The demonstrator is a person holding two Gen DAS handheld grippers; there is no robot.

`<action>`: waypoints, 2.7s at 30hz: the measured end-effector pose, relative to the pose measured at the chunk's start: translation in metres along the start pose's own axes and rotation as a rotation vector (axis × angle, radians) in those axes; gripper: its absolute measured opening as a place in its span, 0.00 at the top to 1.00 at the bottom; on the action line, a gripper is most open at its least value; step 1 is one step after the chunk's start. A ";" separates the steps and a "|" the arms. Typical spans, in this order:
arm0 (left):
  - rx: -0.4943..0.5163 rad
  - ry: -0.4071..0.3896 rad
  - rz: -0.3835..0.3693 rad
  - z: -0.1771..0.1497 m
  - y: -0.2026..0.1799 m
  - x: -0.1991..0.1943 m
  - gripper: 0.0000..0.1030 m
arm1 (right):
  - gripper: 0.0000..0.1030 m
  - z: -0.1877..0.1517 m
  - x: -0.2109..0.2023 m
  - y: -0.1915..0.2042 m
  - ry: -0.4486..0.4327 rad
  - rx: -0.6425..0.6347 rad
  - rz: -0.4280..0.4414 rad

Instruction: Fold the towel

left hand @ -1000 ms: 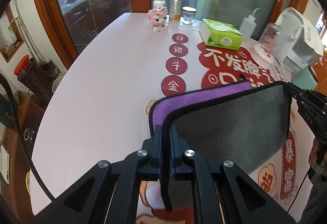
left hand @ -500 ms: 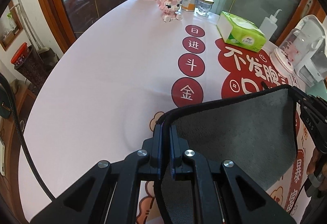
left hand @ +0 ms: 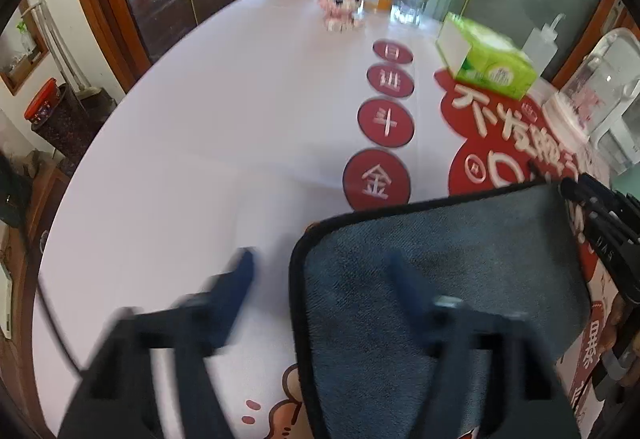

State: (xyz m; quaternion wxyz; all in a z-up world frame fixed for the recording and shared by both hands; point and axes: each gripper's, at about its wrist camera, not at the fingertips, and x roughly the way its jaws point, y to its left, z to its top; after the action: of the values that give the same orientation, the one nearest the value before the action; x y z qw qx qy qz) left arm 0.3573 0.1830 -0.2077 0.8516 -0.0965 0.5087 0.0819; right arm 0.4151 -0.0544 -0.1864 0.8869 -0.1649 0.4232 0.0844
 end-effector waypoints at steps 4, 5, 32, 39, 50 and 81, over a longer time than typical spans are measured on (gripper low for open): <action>0.001 0.003 -0.019 -0.002 -0.001 -0.006 0.23 | 0.45 -0.001 -0.015 0.001 -0.047 -0.006 -0.010; -0.002 0.009 -0.021 -0.002 -0.001 -0.007 0.23 | 0.45 -0.002 -0.018 0.002 -0.042 -0.009 -0.003; 0.063 -0.083 -0.031 -0.071 -0.048 -0.119 0.00 | 0.36 -0.077 -0.130 -0.020 0.014 0.161 0.049; 0.084 -0.098 -0.063 -0.096 -0.063 -0.158 0.00 | 0.13 -0.106 -0.177 -0.028 -0.003 0.175 0.017; 0.147 -0.089 -0.125 -0.136 -0.085 -0.218 0.00 | 0.02 -0.147 -0.251 -0.039 -0.002 0.242 0.041; 0.214 -0.130 -0.132 -0.223 -0.108 -0.327 0.00 | 0.00 -0.229 -0.384 -0.057 -0.060 0.393 0.025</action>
State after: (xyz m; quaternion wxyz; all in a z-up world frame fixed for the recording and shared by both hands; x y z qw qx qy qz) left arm 0.0402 0.0095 -0.0134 0.8916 -0.0328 0.4510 -0.0231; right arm 0.0247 -0.1947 -0.0090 0.9132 0.0191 0.4068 0.0161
